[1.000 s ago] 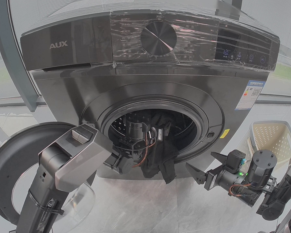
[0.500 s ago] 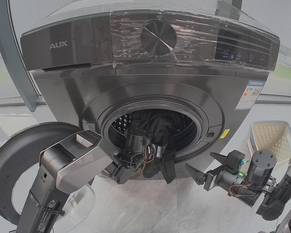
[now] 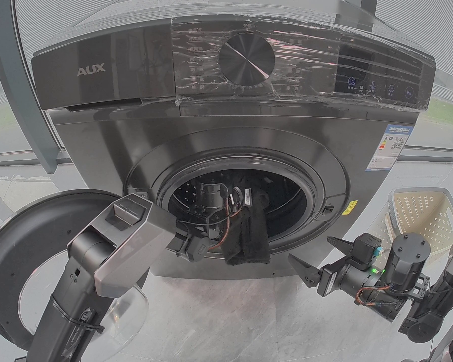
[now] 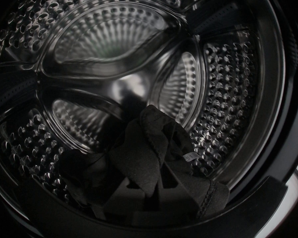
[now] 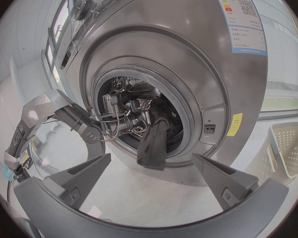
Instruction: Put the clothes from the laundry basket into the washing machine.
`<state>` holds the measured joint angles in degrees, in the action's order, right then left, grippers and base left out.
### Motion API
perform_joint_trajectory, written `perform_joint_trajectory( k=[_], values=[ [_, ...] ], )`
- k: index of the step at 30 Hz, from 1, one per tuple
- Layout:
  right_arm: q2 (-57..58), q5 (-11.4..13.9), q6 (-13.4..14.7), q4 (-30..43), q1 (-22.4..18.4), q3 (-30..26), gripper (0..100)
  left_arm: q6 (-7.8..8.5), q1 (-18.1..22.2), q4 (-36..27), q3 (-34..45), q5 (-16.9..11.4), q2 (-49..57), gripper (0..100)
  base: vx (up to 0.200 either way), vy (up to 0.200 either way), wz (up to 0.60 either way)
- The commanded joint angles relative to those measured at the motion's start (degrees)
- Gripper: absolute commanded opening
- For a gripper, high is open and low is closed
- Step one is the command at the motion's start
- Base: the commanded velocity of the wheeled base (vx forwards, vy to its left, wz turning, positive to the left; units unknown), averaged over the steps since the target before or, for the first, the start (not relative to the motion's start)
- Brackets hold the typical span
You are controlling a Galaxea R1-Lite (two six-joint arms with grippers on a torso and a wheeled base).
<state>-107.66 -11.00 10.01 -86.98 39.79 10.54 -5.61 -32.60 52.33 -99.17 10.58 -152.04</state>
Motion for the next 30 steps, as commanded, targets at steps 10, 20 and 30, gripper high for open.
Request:
perform_joint_trajectory(
  k=[10,20,30],
  values=[
    [-0.1,0.0,0.0,0.0,-0.1,-0.1,100,-3.62,-1.7,-1.3,6.8,0.6,2.2,100,0.0,0.0,0.0],
    [0.0,0.0,0.0,0.0,0.0,0.0,100,-3.18,-2.8,-2.9,18.0,-3.5,4.6,100,0.0,0.0,0.0],
    [0.0,0.0,0.0,0.0,-0.1,0.0,100,-3.09,-2.6,-2.9,15.6,-3.6,1.1,0,0.0,0.0,0.0]
  ],
)
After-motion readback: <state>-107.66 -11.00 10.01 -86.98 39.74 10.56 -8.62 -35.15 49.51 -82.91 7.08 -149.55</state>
